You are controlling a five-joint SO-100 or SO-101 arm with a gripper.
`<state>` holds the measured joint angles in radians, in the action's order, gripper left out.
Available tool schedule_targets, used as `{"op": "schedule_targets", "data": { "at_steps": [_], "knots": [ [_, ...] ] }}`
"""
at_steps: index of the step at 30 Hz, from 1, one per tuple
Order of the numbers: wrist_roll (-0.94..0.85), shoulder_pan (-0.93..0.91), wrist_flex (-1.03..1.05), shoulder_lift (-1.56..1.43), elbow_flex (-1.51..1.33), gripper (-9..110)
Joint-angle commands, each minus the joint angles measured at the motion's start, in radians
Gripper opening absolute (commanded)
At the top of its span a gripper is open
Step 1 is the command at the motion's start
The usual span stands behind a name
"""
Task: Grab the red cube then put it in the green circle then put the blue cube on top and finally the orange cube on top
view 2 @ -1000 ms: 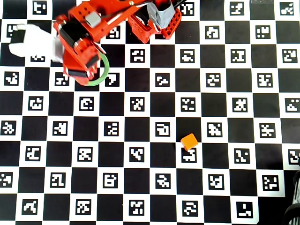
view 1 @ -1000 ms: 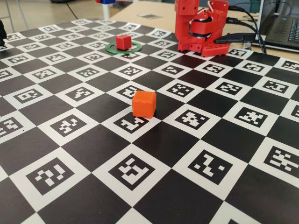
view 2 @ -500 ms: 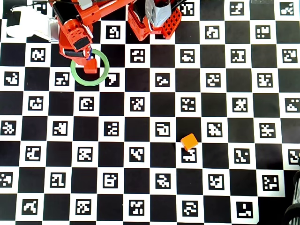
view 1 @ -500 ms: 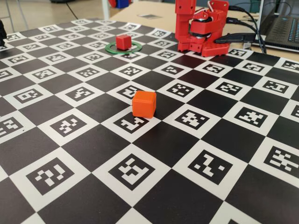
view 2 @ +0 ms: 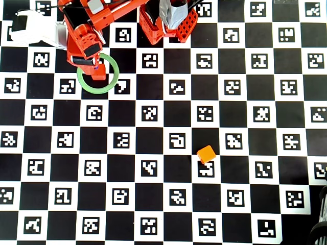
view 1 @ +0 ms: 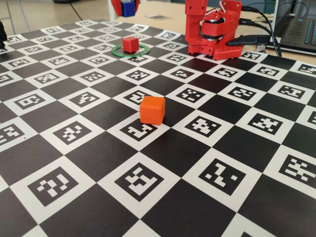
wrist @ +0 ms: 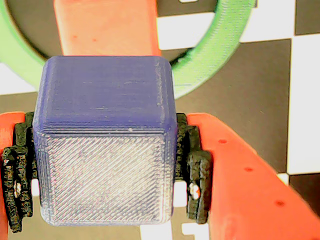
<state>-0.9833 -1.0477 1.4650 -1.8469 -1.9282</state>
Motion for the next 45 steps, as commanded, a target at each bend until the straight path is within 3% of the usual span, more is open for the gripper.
{"op": "schedule_targets", "data": {
  "at_steps": [1, 28, 45],
  "knots": [
    [-0.02, 0.026, -0.025, -0.078, 0.0, 1],
    [-0.158, 0.002, -0.16, -0.109, -0.124, 0],
    [-0.147, -0.002, -0.199, -0.103, -0.166, 0]
  ]
}}
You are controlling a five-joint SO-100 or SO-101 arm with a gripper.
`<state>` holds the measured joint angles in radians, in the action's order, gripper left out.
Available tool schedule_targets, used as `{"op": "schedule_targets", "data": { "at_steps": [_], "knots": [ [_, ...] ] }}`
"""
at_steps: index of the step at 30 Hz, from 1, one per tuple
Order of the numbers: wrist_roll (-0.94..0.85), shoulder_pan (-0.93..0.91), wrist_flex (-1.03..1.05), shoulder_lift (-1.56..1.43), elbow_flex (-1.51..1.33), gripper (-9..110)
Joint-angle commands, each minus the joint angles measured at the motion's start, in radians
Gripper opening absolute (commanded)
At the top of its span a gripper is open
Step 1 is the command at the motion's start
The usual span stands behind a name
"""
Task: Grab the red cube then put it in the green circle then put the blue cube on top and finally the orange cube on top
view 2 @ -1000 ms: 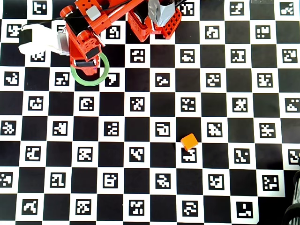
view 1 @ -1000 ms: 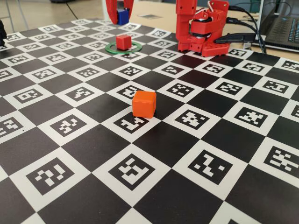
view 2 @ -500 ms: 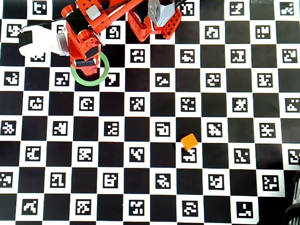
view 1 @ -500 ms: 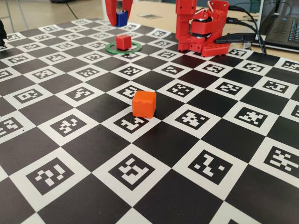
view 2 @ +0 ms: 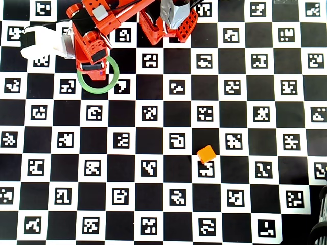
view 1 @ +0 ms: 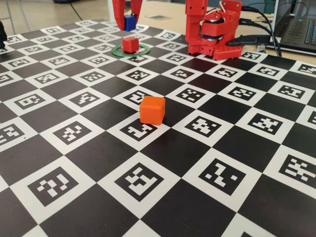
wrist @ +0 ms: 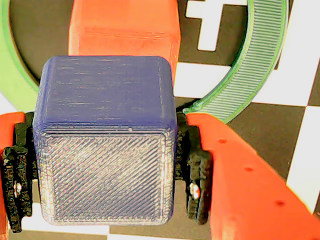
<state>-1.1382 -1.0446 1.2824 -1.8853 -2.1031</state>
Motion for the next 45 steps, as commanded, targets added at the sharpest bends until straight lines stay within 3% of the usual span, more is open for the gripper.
{"op": "schedule_targets", "data": {
  "at_steps": [1, 45],
  "knots": [
    [0.008, -0.003, -0.018, -0.064, 0.006, 0],
    [0.084, 0.012, -0.106, -0.038, -0.083, 0]
  ]
}}
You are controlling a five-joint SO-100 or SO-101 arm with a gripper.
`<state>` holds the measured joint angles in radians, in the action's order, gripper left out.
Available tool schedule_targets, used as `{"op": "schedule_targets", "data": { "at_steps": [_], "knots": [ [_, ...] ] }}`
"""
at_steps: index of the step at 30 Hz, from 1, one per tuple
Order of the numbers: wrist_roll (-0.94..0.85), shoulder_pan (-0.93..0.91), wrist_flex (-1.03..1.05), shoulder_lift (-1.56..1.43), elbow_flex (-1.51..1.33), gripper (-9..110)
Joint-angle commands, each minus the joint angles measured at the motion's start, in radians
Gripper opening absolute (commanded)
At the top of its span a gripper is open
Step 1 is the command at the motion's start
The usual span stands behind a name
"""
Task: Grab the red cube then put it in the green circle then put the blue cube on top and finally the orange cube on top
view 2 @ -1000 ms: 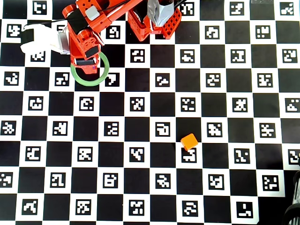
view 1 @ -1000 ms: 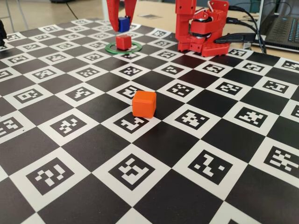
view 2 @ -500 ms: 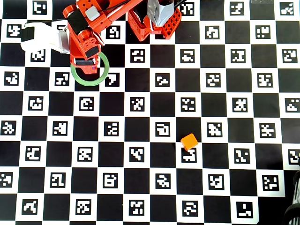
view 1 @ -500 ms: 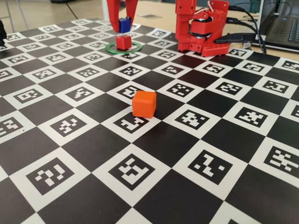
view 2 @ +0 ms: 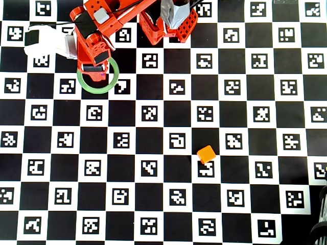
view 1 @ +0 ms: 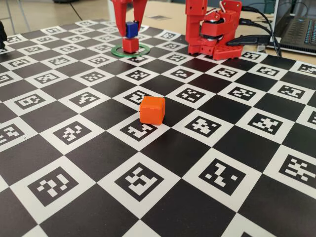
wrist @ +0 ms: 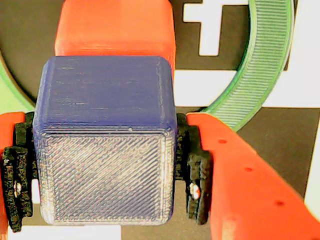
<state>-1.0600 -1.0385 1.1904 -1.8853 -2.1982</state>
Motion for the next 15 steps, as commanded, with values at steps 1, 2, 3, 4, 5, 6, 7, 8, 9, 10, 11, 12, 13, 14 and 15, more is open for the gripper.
{"op": "schedule_targets", "data": {
  "at_steps": [1, 2, 3, 4, 5, 6, 7, 8, 9, 10, 11, 12, 13, 14, 15],
  "knots": [
    [0.006, 0.006, -0.014, -0.037, 0.012, 0],
    [0.006, 0.006, -0.014, -0.037, 0.011, 0],
    [0.006, 0.006, -0.014, -0.035, 0.011, 0],
    [0.005, 0.006, -0.014, -0.035, 0.009, 0],
    [0.005, 0.006, -0.015, -0.035, 0.006, 0],
    [0.003, 0.006, -0.017, -0.034, 0.005, 0],
    [0.002, 0.006, -0.018, -0.034, 0.0, 0],
    [0.0, 0.006, -0.02, -0.034, -0.003, 0],
    [-0.002, 0.006, -0.023, -0.034, -0.005, 0],
    [-0.002, 0.005, -0.025, -0.034, -0.008, 0],
    [-0.003, 0.005, -0.028, -0.034, -0.009, 0],
    [-0.003, 0.005, -0.029, -0.032, -0.011, 0],
    [-0.003, 0.005, -0.031, -0.032, -0.012, 0],
    [-0.003, 0.005, -0.032, -0.032, -0.014, 0],
    [-0.003, 0.005, -0.034, -0.032, -0.015, 0]
  ]
}}
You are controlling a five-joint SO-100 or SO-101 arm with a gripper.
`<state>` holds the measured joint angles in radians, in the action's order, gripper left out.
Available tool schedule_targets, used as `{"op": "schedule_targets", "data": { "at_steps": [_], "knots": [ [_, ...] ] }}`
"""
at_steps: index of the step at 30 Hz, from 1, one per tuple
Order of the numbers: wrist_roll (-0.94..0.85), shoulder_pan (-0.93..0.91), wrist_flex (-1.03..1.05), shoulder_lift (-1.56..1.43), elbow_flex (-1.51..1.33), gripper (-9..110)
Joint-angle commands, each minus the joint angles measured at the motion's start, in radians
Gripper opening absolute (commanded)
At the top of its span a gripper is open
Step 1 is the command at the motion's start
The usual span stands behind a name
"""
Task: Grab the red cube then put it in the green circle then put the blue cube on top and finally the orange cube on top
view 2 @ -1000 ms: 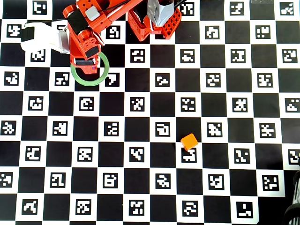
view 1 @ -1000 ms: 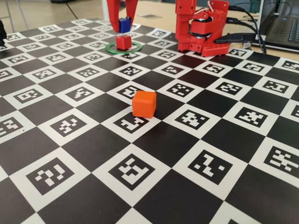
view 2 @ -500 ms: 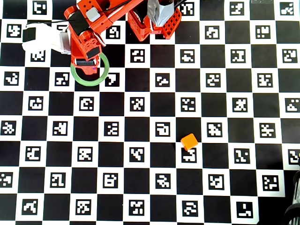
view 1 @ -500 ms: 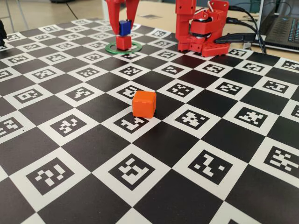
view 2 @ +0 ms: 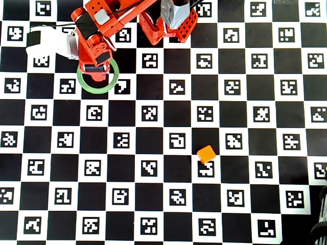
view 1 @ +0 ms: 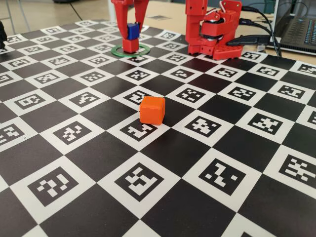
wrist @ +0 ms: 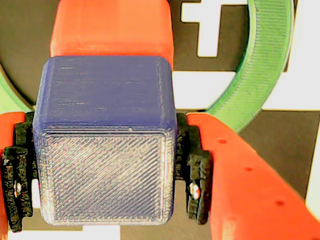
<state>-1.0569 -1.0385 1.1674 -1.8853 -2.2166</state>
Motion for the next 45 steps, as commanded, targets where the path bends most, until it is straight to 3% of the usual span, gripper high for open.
{"op": "schedule_targets", "data": {
  "at_steps": [1, 18, 35, 45],
  "knots": [
    [-0.006, 0.003, -0.011, -0.032, 0.003, 0],
    [-0.026, -0.012, -0.014, -0.035, -0.008, 6],
    [-0.032, -0.038, -0.028, -0.048, -0.017, 25],
    [-0.029, -0.037, -0.037, -0.049, -0.017, 30]
  ]
}}
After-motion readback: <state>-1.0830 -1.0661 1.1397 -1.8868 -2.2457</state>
